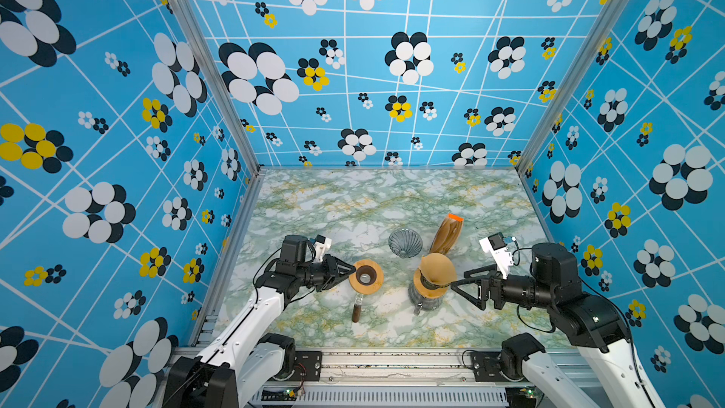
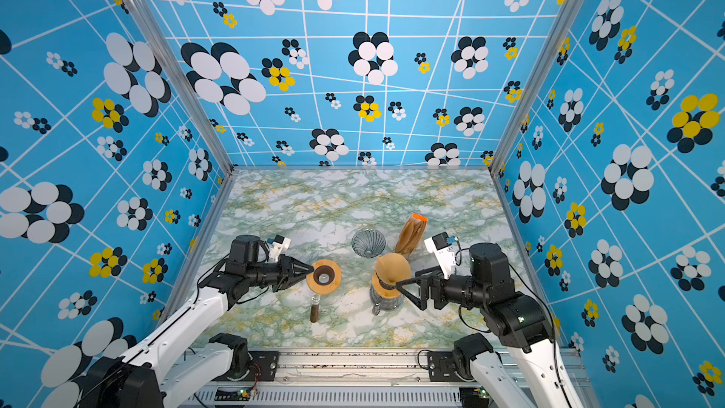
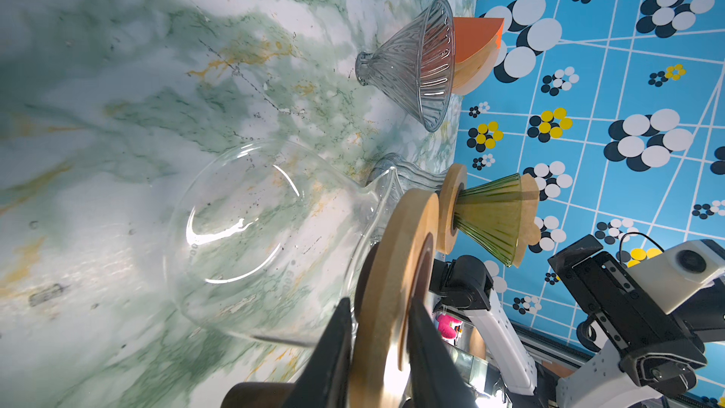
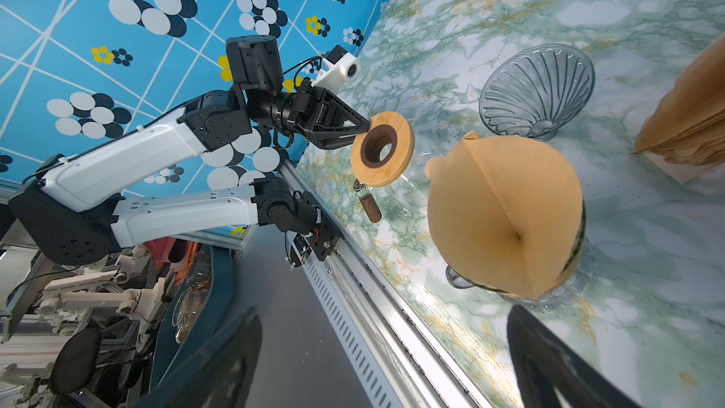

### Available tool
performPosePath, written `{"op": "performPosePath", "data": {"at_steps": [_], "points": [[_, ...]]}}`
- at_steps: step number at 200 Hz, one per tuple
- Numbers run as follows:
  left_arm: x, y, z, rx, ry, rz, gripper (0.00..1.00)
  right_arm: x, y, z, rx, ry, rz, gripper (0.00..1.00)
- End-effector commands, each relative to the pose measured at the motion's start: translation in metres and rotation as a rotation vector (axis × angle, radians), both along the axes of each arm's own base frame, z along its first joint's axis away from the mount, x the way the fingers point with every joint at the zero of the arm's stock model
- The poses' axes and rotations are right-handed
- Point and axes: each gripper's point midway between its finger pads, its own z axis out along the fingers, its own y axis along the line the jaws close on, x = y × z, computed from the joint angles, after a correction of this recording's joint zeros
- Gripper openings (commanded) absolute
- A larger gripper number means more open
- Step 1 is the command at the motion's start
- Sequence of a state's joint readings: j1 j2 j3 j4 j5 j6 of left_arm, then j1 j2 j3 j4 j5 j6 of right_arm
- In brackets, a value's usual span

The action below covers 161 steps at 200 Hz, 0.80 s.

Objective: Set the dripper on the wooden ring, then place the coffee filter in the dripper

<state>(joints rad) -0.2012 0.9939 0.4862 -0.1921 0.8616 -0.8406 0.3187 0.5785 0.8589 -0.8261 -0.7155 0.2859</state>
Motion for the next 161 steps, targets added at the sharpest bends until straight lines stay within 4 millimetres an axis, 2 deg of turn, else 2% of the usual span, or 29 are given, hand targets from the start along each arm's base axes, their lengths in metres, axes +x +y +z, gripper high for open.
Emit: {"op": "performPosePath", "data": {"at_steps": [1, 74, 96, 133, 161], "points": [[0.005, 0.005, 0.002, 0.026, -0.011, 0.011, 0.3, 0.001, 0.0, -0.003, -0.002, 0.007, -0.007, 0.99], [0.008, 0.012, 0.005, 0.059, -0.01, 0.03, 0.33, 0.003, -0.001, -0.004, -0.01, 0.012, -0.018, 0.98], [0.008, 0.015, 0.009, 0.074, -0.014, 0.036, 0.34, 0.01, -0.006, -0.005, -0.031, 0.018, -0.066, 0.96], [0.012, 0.027, 0.037, 0.206, -0.108, 0.023, 0.38, 0.043, -0.033, -0.001, -0.121, 0.014, -0.303, 0.88], [0.025, 0.031, 0.073, 0.29, -0.239, -0.013, 0.41, 0.07, -0.051, 0.008, -0.18, 0.011, -0.461, 0.72]]}}
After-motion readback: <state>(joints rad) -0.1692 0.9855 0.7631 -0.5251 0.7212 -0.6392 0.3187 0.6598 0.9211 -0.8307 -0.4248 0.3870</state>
